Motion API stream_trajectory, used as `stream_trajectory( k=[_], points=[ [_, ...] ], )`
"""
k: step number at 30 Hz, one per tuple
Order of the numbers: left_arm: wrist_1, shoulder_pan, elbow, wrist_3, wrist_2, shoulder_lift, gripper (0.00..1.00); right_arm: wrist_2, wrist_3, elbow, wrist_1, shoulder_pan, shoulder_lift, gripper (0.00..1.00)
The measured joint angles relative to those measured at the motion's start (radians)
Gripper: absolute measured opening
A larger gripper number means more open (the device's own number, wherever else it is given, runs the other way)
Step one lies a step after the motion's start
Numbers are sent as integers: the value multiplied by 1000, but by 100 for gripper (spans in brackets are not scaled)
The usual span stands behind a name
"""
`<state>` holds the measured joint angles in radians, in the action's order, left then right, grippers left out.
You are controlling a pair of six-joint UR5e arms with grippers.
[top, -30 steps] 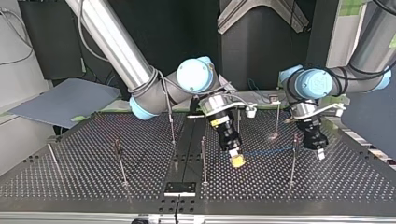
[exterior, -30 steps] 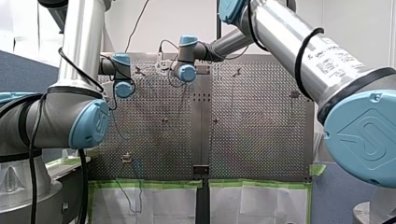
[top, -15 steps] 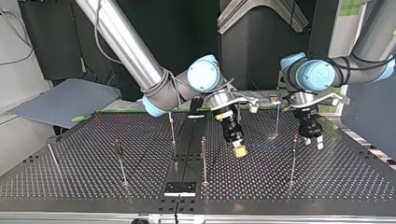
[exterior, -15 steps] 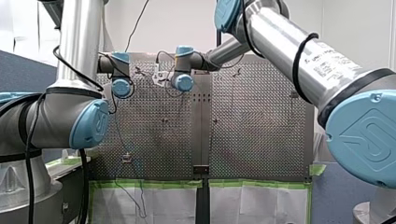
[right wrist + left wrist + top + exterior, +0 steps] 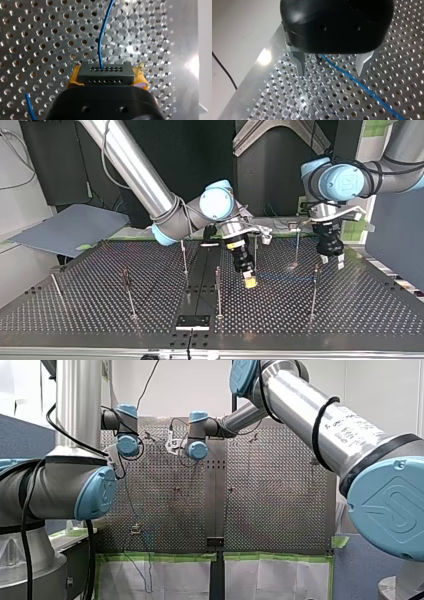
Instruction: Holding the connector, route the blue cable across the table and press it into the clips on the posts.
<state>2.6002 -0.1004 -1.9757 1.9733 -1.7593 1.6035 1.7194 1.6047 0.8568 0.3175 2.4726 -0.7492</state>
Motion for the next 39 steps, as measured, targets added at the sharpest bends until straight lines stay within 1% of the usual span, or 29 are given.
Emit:
stream_trajectory(
  k=[5,7,11,15,20,25,27,33,37,39],
  points=[
    [40,5,-5,1,4,-39,100,36,10,0,-7,-2,0,0],
    [57,14,-12,-1,14,-57,100,45,11,0,-8,-3,0,0],
    [85,28,-35,-2,37,-89,100,52,16,0,-18,-3,0,0],
    [84,36,-66,-3,46,-122,100,63,21,1,-32,-3,0,0],
    [82,50,-108,-13,50,-164,100,89,23,16,-40,-5,0,0],
    [81,72,-132,-44,53,-198,100,101,31,33,-42,-10,0,0],
    [80,80,-134,-57,58,-202,100,102,33,35,-42,-14,0,0],
    [60,112,-132,-104,98,-203,100,100,35,36,-43,-26,0,0],
    [30,138,-117,-138,128,-186,100,96,35,37,-42,-35,0,0],
    [16,151,-105,-152,130,-174,100,95,35,37,-42,-39,0,0]
  ],
)
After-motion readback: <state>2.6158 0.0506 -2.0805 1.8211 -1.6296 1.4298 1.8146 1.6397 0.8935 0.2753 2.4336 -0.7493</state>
